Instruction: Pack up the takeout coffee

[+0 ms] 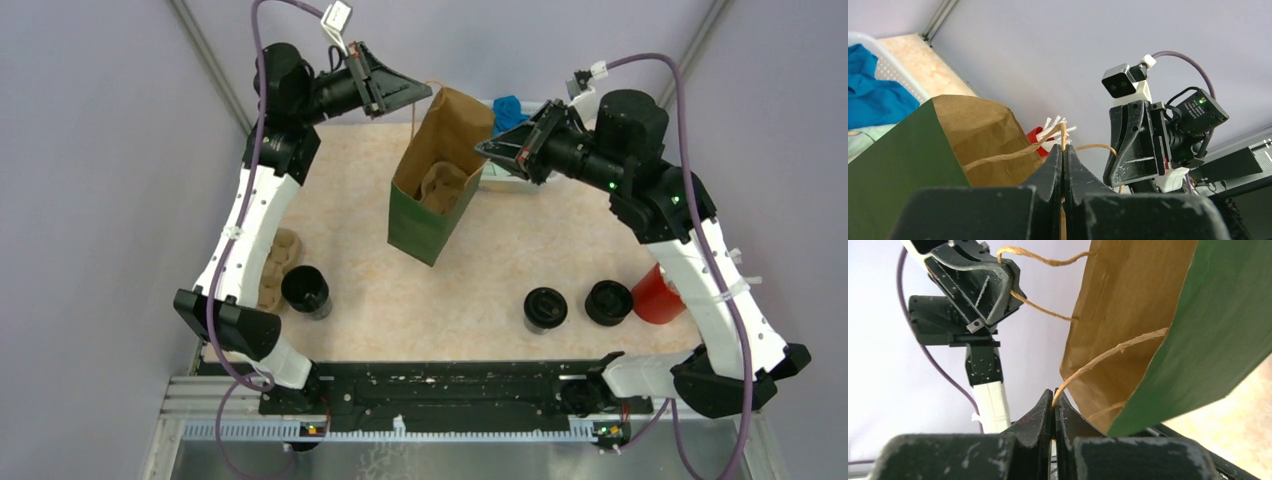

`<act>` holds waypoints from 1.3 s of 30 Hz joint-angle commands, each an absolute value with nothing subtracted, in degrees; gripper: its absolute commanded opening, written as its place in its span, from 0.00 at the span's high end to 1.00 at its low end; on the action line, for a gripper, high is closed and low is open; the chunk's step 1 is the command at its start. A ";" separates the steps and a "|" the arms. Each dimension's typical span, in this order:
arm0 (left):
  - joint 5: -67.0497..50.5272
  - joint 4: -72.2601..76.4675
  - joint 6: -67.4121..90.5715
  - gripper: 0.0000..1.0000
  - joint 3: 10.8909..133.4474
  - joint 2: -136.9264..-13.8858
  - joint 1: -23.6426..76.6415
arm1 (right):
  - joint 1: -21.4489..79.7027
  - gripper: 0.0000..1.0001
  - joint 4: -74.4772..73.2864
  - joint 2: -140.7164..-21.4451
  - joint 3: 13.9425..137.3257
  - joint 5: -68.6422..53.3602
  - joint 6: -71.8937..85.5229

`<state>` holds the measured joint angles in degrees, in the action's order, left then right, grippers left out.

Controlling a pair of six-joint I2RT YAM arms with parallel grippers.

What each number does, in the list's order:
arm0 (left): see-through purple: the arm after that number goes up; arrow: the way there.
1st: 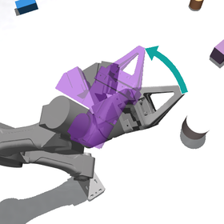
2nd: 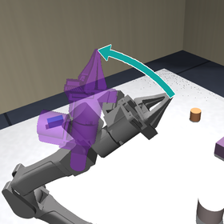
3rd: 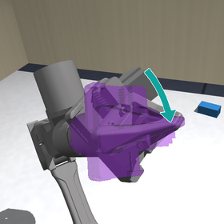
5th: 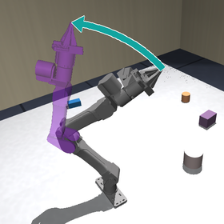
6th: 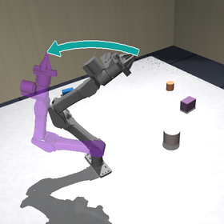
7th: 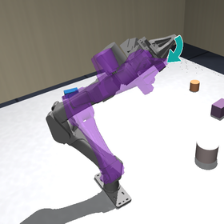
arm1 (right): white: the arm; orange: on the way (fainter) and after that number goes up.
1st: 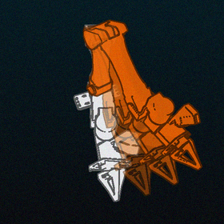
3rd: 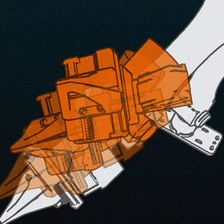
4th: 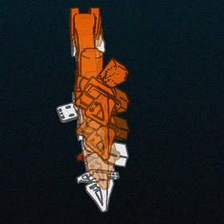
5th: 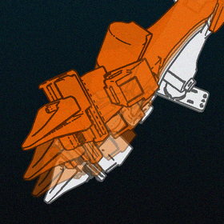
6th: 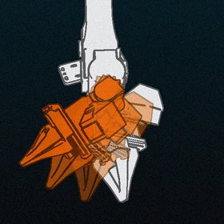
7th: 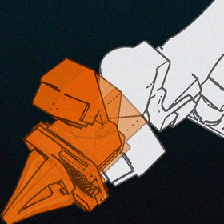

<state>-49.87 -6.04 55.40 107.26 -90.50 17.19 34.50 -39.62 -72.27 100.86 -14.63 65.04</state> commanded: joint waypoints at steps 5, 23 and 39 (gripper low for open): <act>-48.37 -7.21 57.40 1.00 110.06 -87.46 15.52 | 35.24 1.00 -39.15 -73.23 105.26 -15.74 63.82; -35.71 -35.88 29.90 0.12 91.53 -75.35 13.97 | 35.24 0.21 -46.71 -59.84 80.39 -10.85 55.67; -30.02 -58.85 44.35 0.20 93.86 -71.97 13.97 | 35.22 0.09 -61.87 -68.26 95.45 -5.30 39.97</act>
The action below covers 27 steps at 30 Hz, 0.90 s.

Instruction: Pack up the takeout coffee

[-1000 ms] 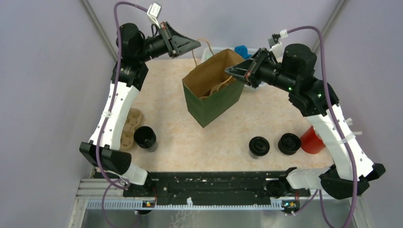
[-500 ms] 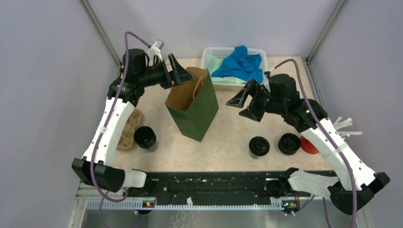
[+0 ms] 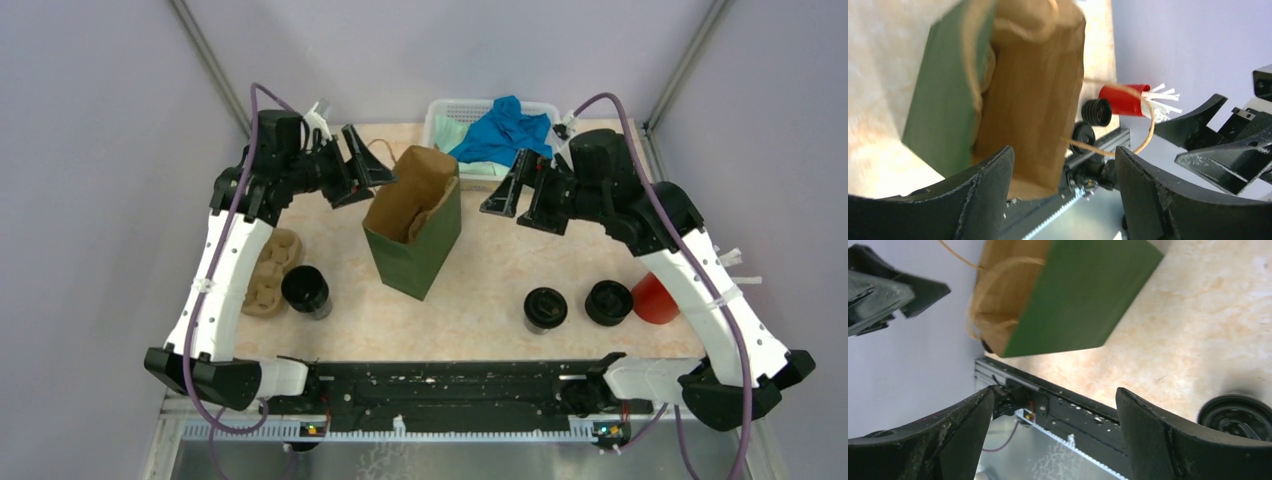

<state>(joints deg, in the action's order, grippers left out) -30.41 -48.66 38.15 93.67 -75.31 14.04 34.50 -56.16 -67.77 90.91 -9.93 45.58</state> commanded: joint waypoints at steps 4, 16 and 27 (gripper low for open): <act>-23.00 -63.37 51.44 0.06 91.27 -66.99 13.97 | 35.19 0.07 -65.36 -68.10 95.10 -0.58 36.55; -20.79 -65.44 62.15 0.04 86.39 -67.06 13.97 | 38.68 0.07 -83.58 -72.51 84.39 12.75 28.32; -23.37 -61.46 62.23 0.04 83.73 -67.15 13.97 | 40.64 0.01 -72.92 -69.92 64.47 11.79 33.95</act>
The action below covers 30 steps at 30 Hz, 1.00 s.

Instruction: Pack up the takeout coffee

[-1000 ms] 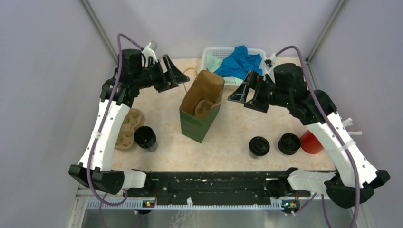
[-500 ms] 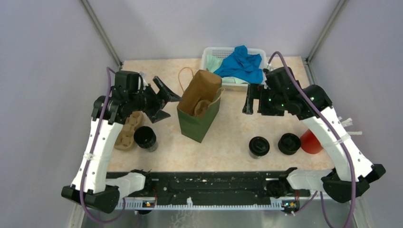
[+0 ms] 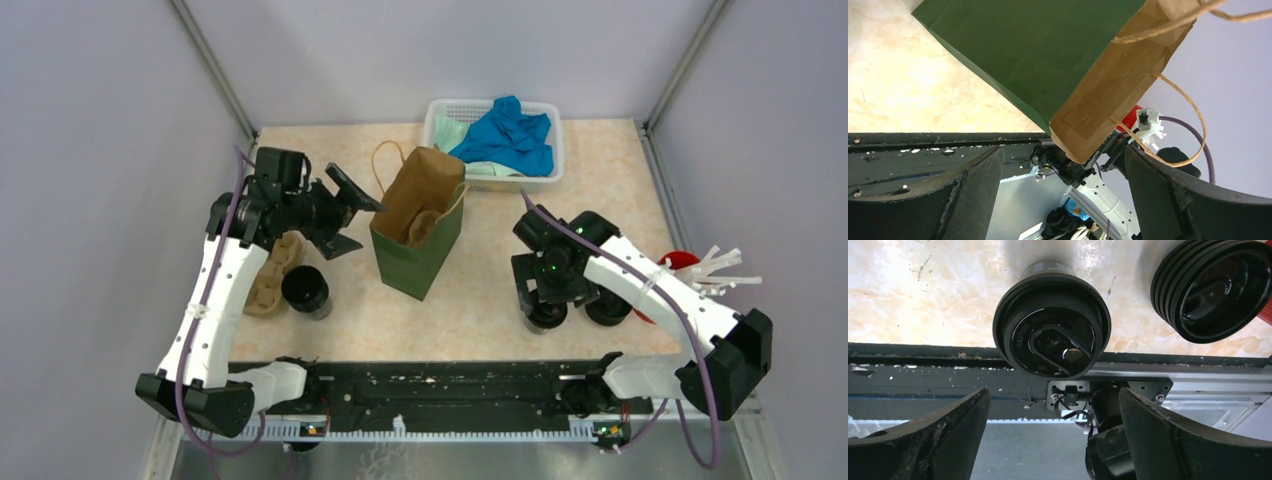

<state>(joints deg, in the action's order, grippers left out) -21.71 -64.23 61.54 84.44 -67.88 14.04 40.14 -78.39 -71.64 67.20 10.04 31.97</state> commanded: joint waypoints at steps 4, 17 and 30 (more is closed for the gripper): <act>-23.25 -60.89 61.37 0.04 83.75 -67.41 13.92 | 40.64 0.04 -70.91 -69.93 61.78 13.07 35.39; -24.70 -60.38 60.04 0.05 82.52 -67.24 13.89 | 40.68 0.20 -68.51 -69.59 60.16 14.29 35.33; -25.66 -60.47 59.33 0.05 82.59 -66.98 13.89 | 40.68 0.23 -67.59 -69.64 58.43 16.02 36.29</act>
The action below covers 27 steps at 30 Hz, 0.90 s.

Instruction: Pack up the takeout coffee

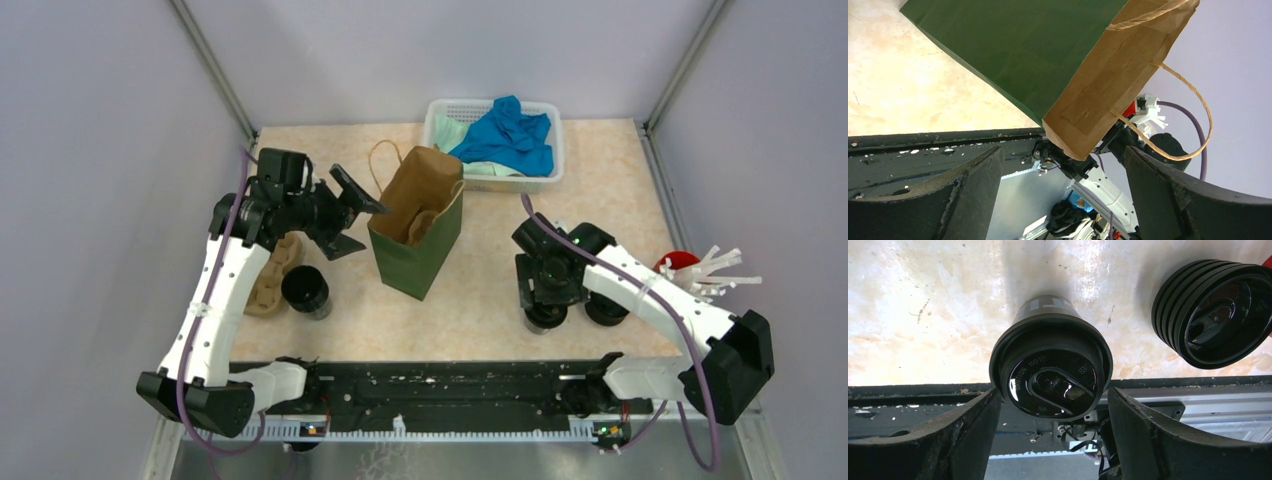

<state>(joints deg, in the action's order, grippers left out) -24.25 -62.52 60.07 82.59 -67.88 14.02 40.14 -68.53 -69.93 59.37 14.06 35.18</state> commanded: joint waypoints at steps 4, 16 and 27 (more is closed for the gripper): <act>-25.89 -60.56 59.15 0.05 82.57 -66.91 13.80 | 40.65 0.23 -67.10 -69.39 57.38 16.39 36.62; -26.15 -60.82 58.72 0.04 82.49 -66.87 13.71 | 40.67 0.26 -65.07 -69.66 55.31 15.81 36.48; -24.97 -62.84 58.36 0.04 83.28 -66.83 13.62 | 40.65 0.23 -64.00 -69.78 53.58 15.82 36.23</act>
<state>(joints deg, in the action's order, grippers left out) -24.60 -62.70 59.20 82.61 -67.88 13.91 40.23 -65.30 -69.67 55.86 14.72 36.07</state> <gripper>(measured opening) 0.956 0.765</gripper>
